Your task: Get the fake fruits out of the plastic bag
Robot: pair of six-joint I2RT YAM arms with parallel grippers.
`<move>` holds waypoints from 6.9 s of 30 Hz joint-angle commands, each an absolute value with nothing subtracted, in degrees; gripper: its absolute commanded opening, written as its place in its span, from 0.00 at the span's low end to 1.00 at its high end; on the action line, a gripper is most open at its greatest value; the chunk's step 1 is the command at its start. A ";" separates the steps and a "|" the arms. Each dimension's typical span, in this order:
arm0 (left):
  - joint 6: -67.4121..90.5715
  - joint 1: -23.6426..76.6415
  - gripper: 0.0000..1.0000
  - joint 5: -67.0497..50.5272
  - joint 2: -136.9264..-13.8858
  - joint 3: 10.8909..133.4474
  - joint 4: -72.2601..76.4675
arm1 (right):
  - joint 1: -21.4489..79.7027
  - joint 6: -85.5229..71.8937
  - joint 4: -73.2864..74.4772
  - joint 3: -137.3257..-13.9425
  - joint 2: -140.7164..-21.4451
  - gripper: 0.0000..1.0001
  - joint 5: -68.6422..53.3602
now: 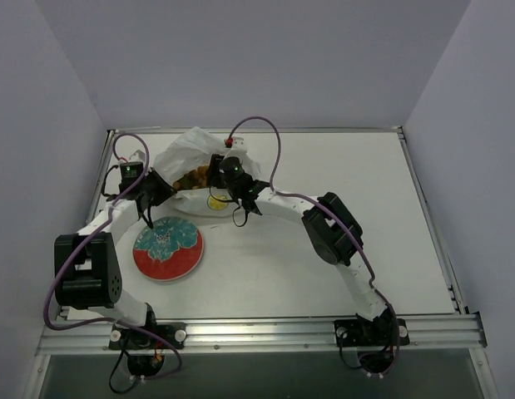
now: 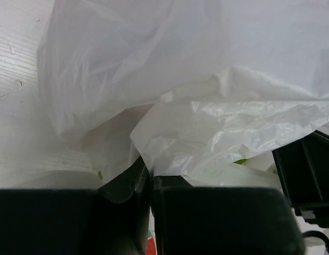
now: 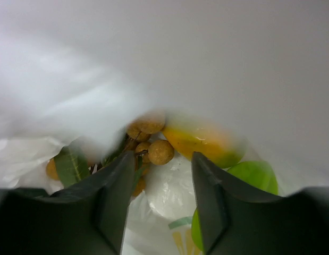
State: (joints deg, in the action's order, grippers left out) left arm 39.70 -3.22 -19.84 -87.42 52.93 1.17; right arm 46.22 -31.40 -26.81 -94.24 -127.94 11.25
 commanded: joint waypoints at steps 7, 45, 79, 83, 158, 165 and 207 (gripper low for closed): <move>40.69 -3.34 0.02 -17.58 -84.55 55.64 0.62 | 47.11 -26.91 -31.12 -107.48 -139.73 0.73 8.70; 38.23 -3.34 0.02 -15.91 -82.00 56.86 -1.23 | 47.63 -24.79 -37.27 -92.99 -118.92 0.00 4.74; 39.64 -0.62 0.02 -18.46 -83.85 55.81 2.46 | 48.43 -31.10 -56.94 -102.39 -116.80 0.00 1.67; 38.85 1.40 0.02 -18.02 -82.36 55.72 2.99 | 48.51 -32.52 -56.95 -103.97 -119.70 0.00 2.64; 37.26 -12.39 0.89 -13.27 -65.22 65.56 -9.32 | 65.22 -35.51 -56.34 -78.66 -114.52 0.00 -4.75; 36.30 -12.30 0.89 -13.80 -66.18 66.89 -10.81 | 63.90 -36.48 -59.32 -70.16 -117.25 0.00 -0.54; 33.05 -6.86 0.88 -14.59 -67.76 70.21 -13.18 | 67.50 -27.07 -38.32 -80.67 -123.92 0.40 1.77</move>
State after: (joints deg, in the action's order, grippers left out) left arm 34.30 -7.88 -15.14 -67.42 65.19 -12.21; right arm 68.05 -26.48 -36.14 -76.79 -122.89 5.04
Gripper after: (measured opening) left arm 0.886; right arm 0.380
